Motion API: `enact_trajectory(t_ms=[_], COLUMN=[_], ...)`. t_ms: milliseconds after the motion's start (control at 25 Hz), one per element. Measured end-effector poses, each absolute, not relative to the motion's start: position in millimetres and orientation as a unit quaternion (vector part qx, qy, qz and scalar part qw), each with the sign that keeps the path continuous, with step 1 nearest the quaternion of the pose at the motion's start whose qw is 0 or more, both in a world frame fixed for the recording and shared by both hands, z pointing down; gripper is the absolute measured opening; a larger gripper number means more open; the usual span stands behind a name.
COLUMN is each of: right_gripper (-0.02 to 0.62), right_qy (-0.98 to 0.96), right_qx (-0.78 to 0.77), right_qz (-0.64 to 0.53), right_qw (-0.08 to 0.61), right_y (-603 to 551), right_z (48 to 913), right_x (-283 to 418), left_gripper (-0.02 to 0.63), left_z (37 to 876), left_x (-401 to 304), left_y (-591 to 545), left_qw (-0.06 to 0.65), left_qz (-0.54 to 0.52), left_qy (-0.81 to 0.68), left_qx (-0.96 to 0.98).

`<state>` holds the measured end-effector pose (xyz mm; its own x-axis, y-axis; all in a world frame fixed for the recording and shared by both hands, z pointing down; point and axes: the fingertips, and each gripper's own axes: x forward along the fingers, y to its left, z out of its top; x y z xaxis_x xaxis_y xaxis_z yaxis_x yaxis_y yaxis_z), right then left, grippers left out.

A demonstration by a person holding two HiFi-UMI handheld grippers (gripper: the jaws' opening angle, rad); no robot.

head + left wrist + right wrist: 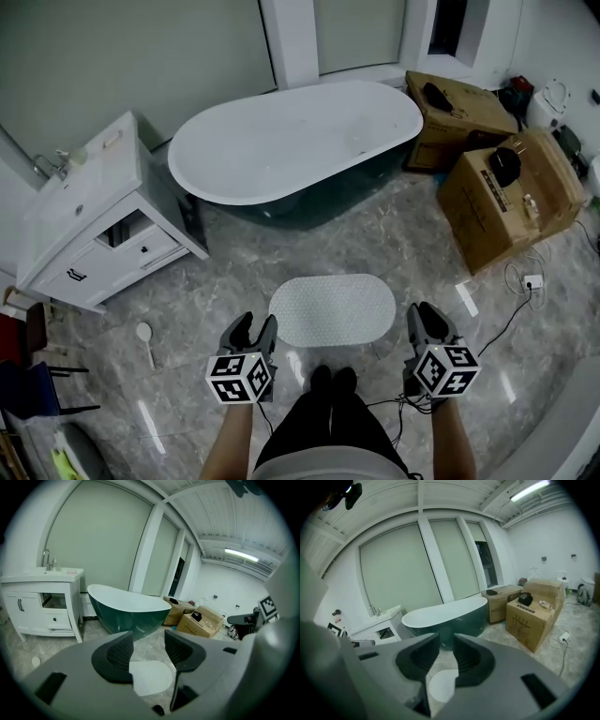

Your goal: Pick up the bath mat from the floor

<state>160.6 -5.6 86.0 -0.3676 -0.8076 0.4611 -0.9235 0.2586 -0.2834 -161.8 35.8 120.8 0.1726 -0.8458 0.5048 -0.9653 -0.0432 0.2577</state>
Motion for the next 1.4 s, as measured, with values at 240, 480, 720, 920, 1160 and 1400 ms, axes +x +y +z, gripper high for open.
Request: enact_trajectory(t_ms=[240, 480, 720, 920, 1160, 1400], right_gripper=[0.08, 0.08, 0.08, 0.08, 0.08, 0.08], right_qy=[-0.795, -0.808, -0.812, -0.822, -0.832, -0.846], right_qx=[0.526, 0.491, 0.465, 0.445, 0.421, 0.394], right_qz=[0.275, 0.287, 0.307, 0.291, 0.283, 0.273], right_qw=[0.129, 0.151, 0.173, 0.203, 0.227, 0.232], right_y=[-22, -30, -35, -44, -53, -74], right_z=[111, 160, 230, 305, 419, 522], right_x=[165, 156, 131, 104, 79, 52], left_gripper=[0.213, 0.213, 0.214, 0.215, 0.215, 0.222], left_z=[145, 184, 249, 321, 429, 537], left_x=[-150, -139, -150, -168, -190, -212], left_y=[35, 26, 40, 48, 50, 48], left_qw=[0.294, 0.293, 0.315, 0.33, 0.338, 0.348], left_qz=[0.104, 0.114, 0.123, 0.127, 0.131, 0.126], left_qy=[-0.656, -0.658, -0.669, -0.68, -0.692, -0.708], left_qx=[0.688, 0.684, 0.662, 0.643, 0.624, 0.602])
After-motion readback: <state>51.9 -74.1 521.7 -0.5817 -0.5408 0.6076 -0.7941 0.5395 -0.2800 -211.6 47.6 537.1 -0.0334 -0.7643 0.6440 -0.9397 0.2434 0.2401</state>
